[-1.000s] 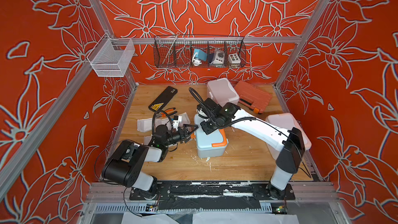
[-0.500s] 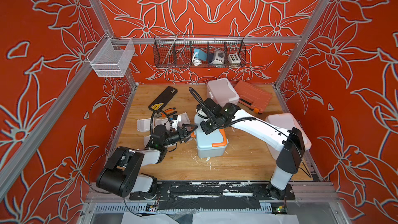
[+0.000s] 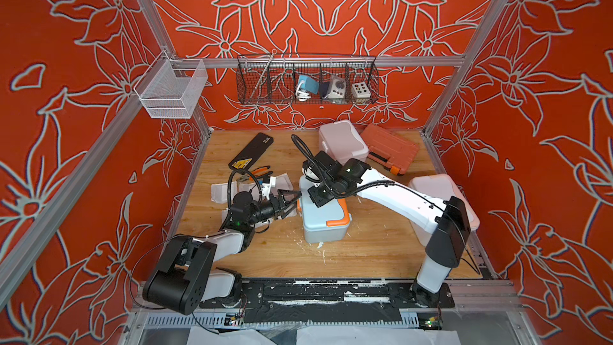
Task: Open first aid kits and take out gauze
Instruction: Fasten the fastener of the first aid kit.
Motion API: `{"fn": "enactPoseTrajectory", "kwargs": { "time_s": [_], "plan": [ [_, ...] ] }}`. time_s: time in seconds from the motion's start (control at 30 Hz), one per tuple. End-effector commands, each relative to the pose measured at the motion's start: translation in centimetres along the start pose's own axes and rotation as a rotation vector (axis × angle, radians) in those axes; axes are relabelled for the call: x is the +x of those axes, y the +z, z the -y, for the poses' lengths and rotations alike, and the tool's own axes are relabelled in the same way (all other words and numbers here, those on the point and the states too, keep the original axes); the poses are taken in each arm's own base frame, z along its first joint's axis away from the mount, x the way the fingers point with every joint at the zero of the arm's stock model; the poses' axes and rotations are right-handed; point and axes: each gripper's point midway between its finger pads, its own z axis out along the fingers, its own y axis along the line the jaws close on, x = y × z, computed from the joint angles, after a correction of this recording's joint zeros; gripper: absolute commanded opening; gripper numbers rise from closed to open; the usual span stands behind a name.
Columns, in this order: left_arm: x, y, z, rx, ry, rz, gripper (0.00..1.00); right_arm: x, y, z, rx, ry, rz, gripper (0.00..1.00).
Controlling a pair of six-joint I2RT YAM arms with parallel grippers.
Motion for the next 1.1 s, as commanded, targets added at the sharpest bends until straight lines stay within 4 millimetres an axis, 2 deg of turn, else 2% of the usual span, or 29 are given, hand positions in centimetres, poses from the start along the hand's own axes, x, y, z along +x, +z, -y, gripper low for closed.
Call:
{"fn": "enactPoseTrajectory", "kwargs": {
  "time_s": [0.0,0.1,0.23,0.33,0.57,1.07],
  "plan": [
    [0.1,-0.3,1.7,0.05,0.047,-0.011,0.97,4.8,2.4,0.5,0.014,0.024,-0.195,0.25],
    [-0.1,-0.4,1.3,0.032,0.04,-0.003,0.97,4.8,2.4,0.5,0.01,0.025,-0.193,0.24],
    [-0.4,-0.8,-0.4,-0.008,0.007,0.015,0.97,4.8,2.3,0.4,0.007,0.026,-0.188,0.25],
    [-0.2,-0.7,-0.5,0.013,-0.015,0.005,0.97,4.9,2.4,0.3,-0.001,0.027,-0.188,0.27],
    [1.2,0.8,-0.1,0.057,-0.018,-0.056,0.97,4.9,2.3,-0.2,-0.07,0.059,-0.167,0.31],
    [1.5,0.4,3.2,0.229,-0.019,-0.071,0.97,6.1,3.4,-0.1,-0.138,0.102,-0.208,0.28]
  ]
}}
